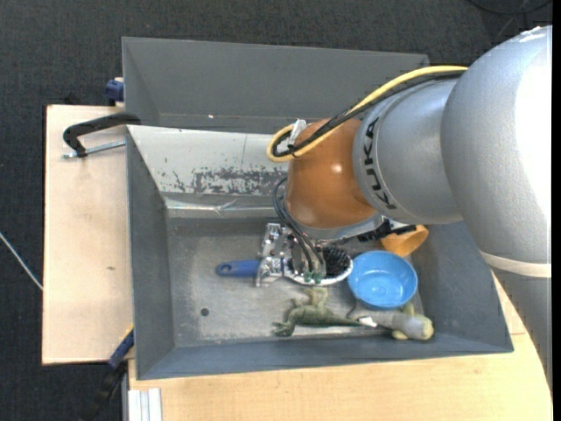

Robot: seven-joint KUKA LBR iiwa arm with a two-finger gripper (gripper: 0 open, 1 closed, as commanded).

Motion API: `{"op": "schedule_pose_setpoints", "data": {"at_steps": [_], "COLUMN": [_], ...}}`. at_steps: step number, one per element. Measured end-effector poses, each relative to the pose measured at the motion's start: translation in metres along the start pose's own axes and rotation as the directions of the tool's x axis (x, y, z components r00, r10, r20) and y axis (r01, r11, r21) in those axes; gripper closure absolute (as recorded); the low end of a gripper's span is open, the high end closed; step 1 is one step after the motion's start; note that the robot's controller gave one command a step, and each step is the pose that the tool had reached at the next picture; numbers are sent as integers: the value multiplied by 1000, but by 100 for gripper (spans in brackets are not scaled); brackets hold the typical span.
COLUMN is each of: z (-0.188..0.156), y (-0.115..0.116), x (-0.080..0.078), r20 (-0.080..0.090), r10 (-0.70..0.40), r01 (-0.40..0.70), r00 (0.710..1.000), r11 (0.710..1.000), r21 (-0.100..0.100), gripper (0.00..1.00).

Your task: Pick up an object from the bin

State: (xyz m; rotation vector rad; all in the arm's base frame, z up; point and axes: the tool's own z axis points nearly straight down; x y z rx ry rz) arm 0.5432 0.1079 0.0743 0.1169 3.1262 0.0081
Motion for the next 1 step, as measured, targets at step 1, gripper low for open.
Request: {"op": "schedule_pose_setpoints", "data": {"at_steps": [1], "z": [-132], "y": [12], "x": [-7], "r20": [-1], "r10": [-203], "r01": [203], "r00": [979], "r11": [979], "r21": [1], "gripper": [100]}}
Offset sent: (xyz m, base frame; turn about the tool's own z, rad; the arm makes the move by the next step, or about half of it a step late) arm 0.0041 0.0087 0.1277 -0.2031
